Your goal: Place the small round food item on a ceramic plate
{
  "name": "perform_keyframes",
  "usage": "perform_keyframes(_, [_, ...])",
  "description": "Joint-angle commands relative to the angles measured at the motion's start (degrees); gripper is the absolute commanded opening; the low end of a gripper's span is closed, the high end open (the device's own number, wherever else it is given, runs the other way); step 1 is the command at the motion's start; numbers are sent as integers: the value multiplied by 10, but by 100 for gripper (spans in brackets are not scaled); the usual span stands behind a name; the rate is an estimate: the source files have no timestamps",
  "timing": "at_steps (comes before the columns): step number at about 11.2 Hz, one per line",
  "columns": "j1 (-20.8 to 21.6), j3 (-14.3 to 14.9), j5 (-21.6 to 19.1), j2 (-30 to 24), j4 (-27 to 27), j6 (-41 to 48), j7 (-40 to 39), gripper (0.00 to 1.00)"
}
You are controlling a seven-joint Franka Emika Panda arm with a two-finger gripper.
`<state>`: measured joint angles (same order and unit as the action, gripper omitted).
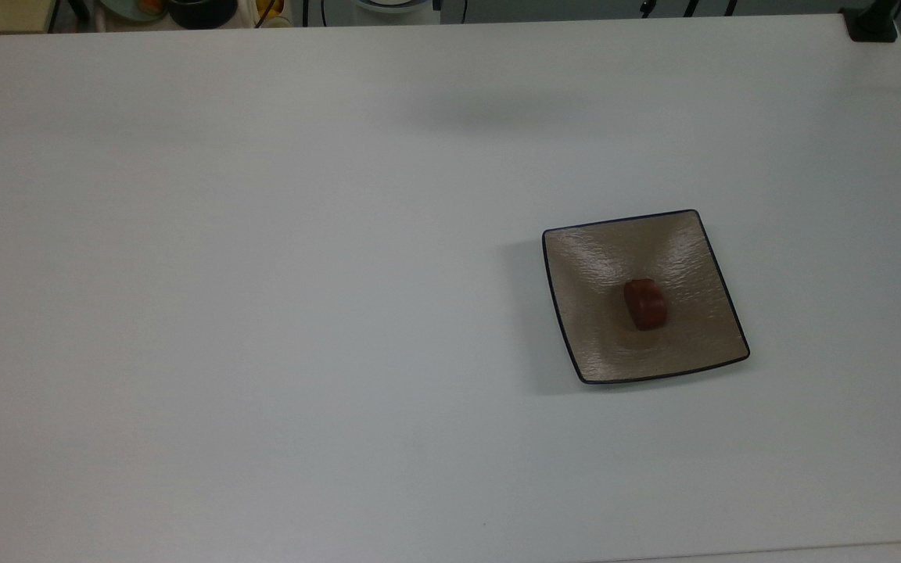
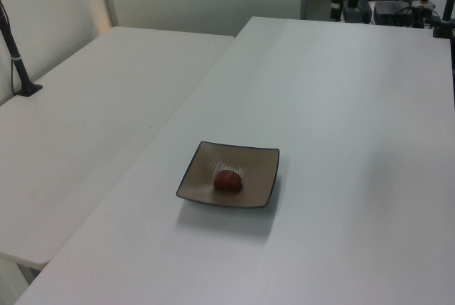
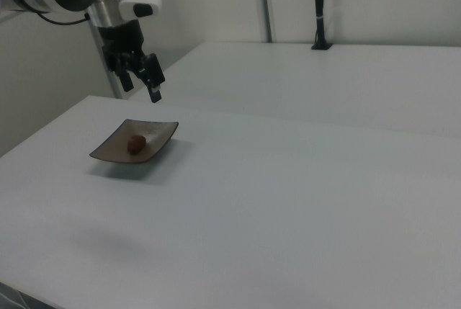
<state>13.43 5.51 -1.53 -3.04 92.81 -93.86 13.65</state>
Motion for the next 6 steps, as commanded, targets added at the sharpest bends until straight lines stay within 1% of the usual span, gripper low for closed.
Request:
perform_keyframes(1, [-19,3,-17,-12,21,-25,-138,100])
perform_keyframes(2, [-25,3,-17,-9,21,-35,-177,100])
perform_keyframes(3, [-28,3,-16,-8,21,-40,-193,100])
perform_keyframes(6, [-29,3,-15,-9,20,-40,-194,100])
